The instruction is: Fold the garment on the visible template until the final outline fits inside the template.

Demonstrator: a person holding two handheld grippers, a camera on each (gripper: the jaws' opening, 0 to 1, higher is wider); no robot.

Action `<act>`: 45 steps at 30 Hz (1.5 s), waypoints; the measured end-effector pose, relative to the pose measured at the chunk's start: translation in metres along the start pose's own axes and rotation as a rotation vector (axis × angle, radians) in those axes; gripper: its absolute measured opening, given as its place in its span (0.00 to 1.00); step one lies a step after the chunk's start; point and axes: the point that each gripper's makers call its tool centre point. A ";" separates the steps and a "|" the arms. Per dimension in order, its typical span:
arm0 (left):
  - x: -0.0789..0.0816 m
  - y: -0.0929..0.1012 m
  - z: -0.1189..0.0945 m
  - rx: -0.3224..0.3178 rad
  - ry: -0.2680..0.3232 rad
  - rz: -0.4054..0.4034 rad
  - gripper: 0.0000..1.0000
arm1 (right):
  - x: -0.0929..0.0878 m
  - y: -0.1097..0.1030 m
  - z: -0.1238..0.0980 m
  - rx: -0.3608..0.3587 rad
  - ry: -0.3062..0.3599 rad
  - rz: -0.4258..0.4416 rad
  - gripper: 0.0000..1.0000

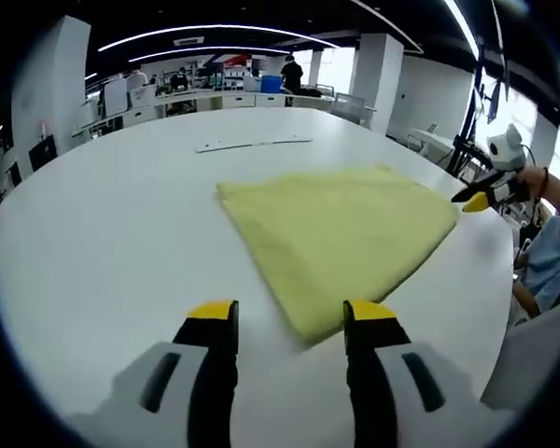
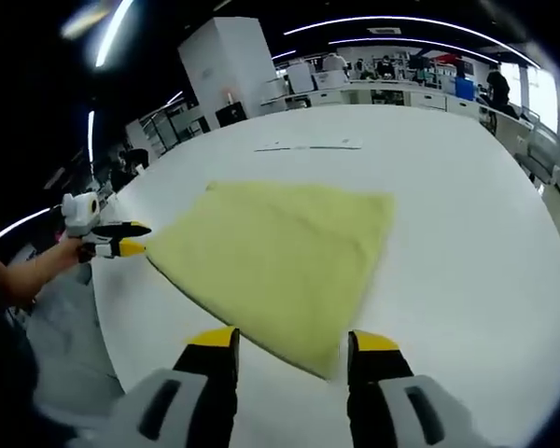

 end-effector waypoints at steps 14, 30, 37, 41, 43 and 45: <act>-0.014 0.013 -0.001 -0.045 -0.059 0.014 0.26 | -0.022 0.017 -0.006 -0.051 -0.018 0.001 0.15; -0.019 0.011 0.001 -0.039 -0.076 0.009 0.04 | -0.019 0.021 -0.005 -0.055 -0.011 -0.016 0.00; -0.021 0.009 -0.002 -0.019 -0.079 0.019 0.00 | -0.021 0.020 -0.009 -0.066 0.007 0.018 0.00; -0.023 0.009 -0.004 -0.018 -0.082 0.017 0.00 | -0.023 0.019 -0.010 -0.061 0.008 0.021 0.00; -0.024 0.009 -0.007 -0.016 -0.084 0.022 0.00 | -0.025 0.017 -0.011 -0.060 0.002 0.014 0.00; -0.027 0.009 -0.010 -0.016 -0.089 0.027 0.00 | -0.027 0.016 -0.013 -0.058 0.000 0.010 0.00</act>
Point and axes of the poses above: the point that each gripper's makers call its tool centre point, and the gripper's own axes: z roughly forward along the fingers, y roughly to its right, x roughly out of its top, and after that the axes turned 13 degrees about x, right-handed
